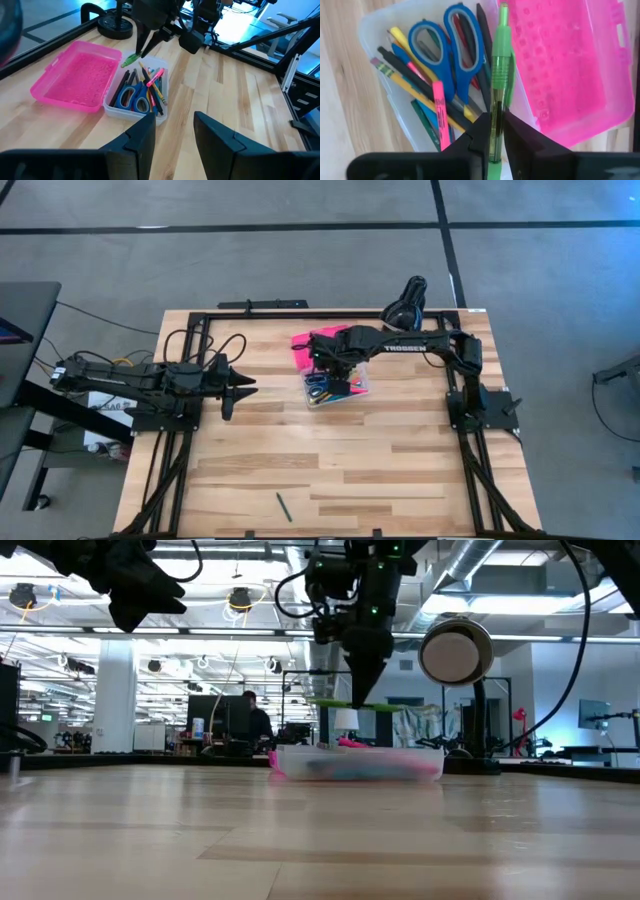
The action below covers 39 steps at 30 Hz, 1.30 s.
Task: Pick & place school supplies into a supply box
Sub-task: Put the green pen into the pink supply box, then put the green crayon into the pink supply box
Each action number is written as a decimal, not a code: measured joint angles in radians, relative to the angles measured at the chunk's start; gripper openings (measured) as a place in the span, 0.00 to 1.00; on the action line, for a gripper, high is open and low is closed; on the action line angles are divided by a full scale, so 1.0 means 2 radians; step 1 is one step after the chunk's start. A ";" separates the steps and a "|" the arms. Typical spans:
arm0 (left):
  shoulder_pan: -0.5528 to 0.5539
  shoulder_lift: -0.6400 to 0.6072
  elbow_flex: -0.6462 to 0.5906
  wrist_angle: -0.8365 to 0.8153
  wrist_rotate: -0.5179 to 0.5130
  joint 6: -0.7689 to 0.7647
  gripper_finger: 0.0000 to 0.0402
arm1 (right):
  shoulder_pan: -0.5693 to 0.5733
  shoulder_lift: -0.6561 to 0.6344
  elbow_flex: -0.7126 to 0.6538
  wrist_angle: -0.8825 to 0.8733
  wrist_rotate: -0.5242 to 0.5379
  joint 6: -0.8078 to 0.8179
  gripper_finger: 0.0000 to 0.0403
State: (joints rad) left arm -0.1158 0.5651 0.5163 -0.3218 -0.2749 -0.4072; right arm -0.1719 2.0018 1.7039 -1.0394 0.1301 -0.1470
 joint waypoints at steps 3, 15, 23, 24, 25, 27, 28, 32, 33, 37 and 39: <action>0.000 0.000 0.000 0.000 0.000 -0.003 0.32 | 0.000 0.000 -0.006 0.000 0.000 -0.006 0.12; 0.000 0.000 0.000 0.003 0.027 -0.010 0.32 | 0.001 -0.002 -0.023 0.021 0.000 0.042 0.22; -0.011 0.037 0.000 -0.001 0.152 0.006 0.32 | 0.034 -0.043 -0.022 0.046 0.000 0.080 0.23; -0.016 0.045 0.000 0.000 0.154 0.010 0.32 | 0.041 -0.050 -0.022 0.049 0.000 0.086 0.23; -0.021 0.054 0.000 0.000 0.156 0.013 0.32 | 0.047 -0.058 -0.022 0.054 0.000 0.092 0.23; -0.032 0.076 0.000 0.010 0.157 0.021 0.32 | 0.060 -0.073 -0.021 0.062 0.002 0.106 0.23; -0.037 0.087 0.000 0.018 0.160 0.025 0.32 | 0.067 -0.080 -0.021 0.062 0.005 0.114 0.23; -0.059 0.140 0.000 0.070 0.186 0.044 0.32 | 0.100 -0.106 -0.021 0.065 0.021 0.142 0.23; -0.063 0.154 0.000 0.078 0.194 0.046 0.32 | 0.109 -0.112 -0.021 0.065 0.026 0.150 0.23; -0.073 0.215 0.000 0.117 0.226 0.039 0.32 | 0.148 -0.136 -0.021 0.064 0.052 0.170 0.23; -0.076 0.245 0.000 0.143 0.255 0.037 0.32 | 0.169 -0.147 -0.021 0.060 0.068 0.182 0.23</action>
State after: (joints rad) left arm -0.2683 1.0551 0.5163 -0.0360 0.2354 -0.3340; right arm 0.1656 1.7071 1.6611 -0.9184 0.2666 0.2179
